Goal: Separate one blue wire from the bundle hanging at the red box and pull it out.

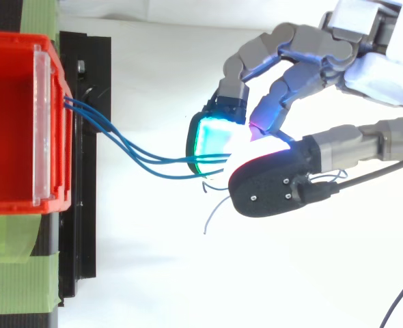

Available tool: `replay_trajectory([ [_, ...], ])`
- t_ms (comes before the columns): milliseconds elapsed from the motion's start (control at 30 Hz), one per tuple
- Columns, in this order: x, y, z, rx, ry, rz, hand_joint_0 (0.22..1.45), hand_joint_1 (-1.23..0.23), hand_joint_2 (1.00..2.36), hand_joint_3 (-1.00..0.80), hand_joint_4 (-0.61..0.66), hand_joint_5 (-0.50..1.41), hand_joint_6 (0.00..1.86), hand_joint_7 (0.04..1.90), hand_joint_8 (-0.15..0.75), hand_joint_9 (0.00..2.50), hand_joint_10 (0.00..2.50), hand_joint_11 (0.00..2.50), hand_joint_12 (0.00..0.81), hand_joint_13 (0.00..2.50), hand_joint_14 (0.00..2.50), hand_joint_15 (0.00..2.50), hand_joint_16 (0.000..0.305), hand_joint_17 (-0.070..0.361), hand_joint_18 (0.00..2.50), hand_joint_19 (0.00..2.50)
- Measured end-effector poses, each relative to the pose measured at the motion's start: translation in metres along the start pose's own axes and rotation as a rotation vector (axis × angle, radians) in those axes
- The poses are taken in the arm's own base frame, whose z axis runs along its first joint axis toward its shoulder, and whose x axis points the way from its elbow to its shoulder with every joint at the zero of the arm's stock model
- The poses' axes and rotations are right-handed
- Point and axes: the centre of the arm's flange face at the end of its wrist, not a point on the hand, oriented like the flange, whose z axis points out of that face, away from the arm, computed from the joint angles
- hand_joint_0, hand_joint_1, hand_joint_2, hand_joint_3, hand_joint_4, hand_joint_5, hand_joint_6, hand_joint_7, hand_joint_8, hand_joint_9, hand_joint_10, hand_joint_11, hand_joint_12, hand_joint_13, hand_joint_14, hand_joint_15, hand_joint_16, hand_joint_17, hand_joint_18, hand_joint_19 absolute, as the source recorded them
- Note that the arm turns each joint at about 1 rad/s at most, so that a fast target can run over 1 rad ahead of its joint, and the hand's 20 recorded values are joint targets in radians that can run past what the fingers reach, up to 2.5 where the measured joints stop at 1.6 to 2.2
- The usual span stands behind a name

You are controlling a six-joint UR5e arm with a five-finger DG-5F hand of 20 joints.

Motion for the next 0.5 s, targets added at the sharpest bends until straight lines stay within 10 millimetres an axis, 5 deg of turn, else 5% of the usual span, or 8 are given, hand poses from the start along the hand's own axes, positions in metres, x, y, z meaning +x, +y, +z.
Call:
replay_trajectory([
  [500,0.0000,0.0000,0.0000,0.000,0.000,0.000,0.66,-0.92,1.02,-0.12,0.14,-0.23,0.92,0.88,0.286,0.65,0.53,1.55,0.337,0.40,0.84,1.39,0.046,0.103,0.52,0.65],
])
